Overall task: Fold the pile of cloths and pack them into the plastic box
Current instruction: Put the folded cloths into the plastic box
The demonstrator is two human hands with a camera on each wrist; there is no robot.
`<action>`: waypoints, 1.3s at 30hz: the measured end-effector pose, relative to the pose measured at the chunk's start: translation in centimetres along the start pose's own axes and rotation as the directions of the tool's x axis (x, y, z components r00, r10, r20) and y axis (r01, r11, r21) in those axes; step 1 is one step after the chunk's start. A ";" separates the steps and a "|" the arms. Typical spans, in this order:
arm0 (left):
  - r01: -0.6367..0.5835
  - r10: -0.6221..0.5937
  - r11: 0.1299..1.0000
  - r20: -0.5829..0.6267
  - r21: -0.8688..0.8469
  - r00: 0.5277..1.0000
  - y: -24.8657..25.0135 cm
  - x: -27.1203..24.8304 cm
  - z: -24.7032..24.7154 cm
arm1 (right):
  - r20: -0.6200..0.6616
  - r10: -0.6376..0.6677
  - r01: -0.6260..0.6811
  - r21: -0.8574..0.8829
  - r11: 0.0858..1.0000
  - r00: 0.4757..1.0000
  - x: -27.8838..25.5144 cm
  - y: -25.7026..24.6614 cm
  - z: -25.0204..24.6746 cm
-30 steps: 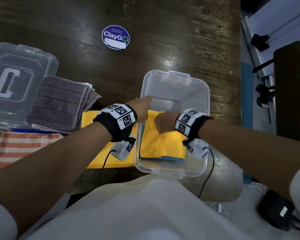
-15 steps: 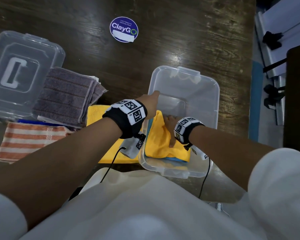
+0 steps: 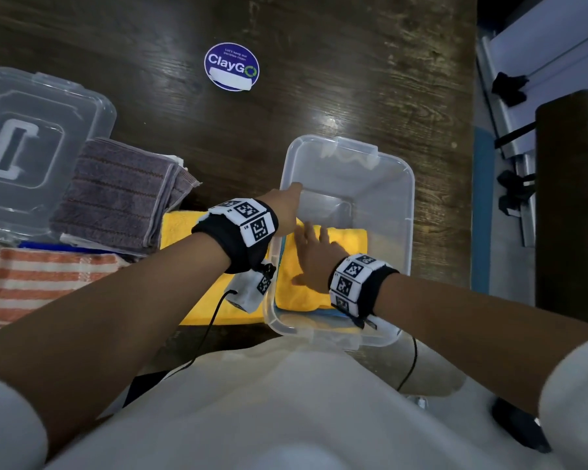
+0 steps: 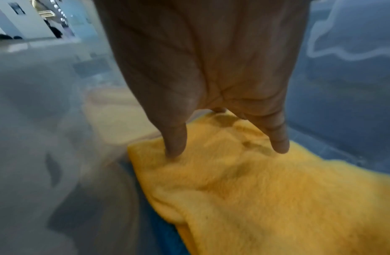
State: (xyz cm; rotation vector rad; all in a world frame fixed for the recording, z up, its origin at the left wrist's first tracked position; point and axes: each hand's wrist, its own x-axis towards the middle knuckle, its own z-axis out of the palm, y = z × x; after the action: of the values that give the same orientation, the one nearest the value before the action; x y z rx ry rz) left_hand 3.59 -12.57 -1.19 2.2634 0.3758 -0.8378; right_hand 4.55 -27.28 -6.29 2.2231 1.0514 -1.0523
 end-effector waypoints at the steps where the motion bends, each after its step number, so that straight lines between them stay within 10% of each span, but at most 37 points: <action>1: 0.001 -0.001 1.000 0.003 0.008 1.000 0.0 0.0 0.0 | 0.036 -0.004 0.003 0.032 0.999 0.999 -0.1 -0.8 0.7; 12: 0.006 -0.006 1.000 -0.001 0.018 1.000 0.2 -0.2 0.1 | 0.152 -0.069 0.063 0.041 0.997 0.986 0.6 -0.3 -0.9; 18: 0.005 -0.005 1.000 0.003 0.021 1.000 0.1 0.0 0.2 | -0.035 0.015 -0.012 0.075 0.997 0.999 1.7 2.0 -0.1; 28: 0.008 -0.008 1.000 0.018 0.027 1.000 -0.1 0.1 0.2 | 0.490 -0.012 0.083 -0.125 0.989 0.871 11.3 3.7 11.8; 35: 0.023 -0.023 0.999 -0.002 0.045 1.000 0.1 0.3 0.3 | 0.391 -0.076 0.084 -0.004 0.996 0.917 3.7 1.1 4.8; 39: -0.032 0.032 0.999 0.010 0.009 0.999 -0.5 0.4 0.2 | 0.381 -0.056 0.098 -0.092 0.991 0.923 8.1 3.4 8.6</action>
State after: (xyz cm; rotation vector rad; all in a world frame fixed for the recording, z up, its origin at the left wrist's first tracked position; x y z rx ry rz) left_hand 3.54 -12.31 -1.77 2.2669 0.3312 -0.8357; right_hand 6.79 -31.42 -17.65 1.8068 1.0009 -1.3564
